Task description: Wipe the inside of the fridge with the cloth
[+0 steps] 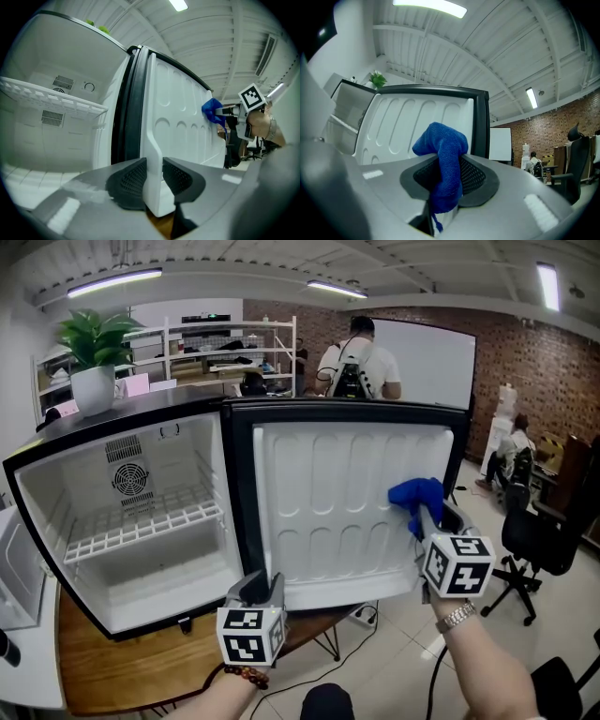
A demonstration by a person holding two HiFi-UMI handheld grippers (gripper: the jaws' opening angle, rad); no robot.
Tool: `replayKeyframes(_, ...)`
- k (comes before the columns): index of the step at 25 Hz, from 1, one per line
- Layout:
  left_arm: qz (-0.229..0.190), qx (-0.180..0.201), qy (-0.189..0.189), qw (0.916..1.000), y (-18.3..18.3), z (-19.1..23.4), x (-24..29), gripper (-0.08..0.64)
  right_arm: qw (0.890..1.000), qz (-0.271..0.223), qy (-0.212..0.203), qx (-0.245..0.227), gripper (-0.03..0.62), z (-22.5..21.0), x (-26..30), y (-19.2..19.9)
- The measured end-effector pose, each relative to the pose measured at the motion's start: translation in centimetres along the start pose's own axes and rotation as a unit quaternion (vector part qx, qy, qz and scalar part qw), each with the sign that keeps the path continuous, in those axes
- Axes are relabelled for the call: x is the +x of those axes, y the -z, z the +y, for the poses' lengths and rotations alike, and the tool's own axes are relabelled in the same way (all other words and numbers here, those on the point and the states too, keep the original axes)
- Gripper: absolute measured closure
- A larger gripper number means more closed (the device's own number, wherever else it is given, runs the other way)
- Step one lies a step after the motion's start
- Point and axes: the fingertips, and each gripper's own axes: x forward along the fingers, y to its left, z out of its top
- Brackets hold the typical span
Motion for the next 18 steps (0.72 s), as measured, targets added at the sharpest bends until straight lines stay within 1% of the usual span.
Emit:
replayKeyframes(3, 0.000, -0.001, 0.002, 1.0000, 0.0, -0.1, 0.1, 0.446, 1.000, -0.009, -0.013, 0.008, 0.492, 1.2, -0.8, -0.4)
replayKeyframes(5, -0.001, -0.002, 0.004, 1.0000, -0.1, -0.2, 0.1, 0.446, 0.999, -0.017, -0.034, 0.010, 0.492, 3.2, -1.5, -0.7)
replayKeyframes(8, 0.000, -0.004, 0.005, 1.0000, 0.0, -0.1, 0.2, 0.446, 0.997, -0.023, -0.077, 0.016, 0.492, 7.7, -2.2, -0.6)
replayKeyframes(13, 0.002, -0.003, 0.005, 1.0000, 0.0, 0.0, 0.2, 0.446, 0.988, -0.017, -0.154, 0.025, 0.492, 16.3, -2.6, 0.6)
replayKeyframes(18, 0.000, -0.002, 0.007, 1.0000, -0.1, -0.1, 0.1, 0.446, 0.978, 0.000, -0.204, 0.033, 0.492, 22.9, -2.0, 2.0)
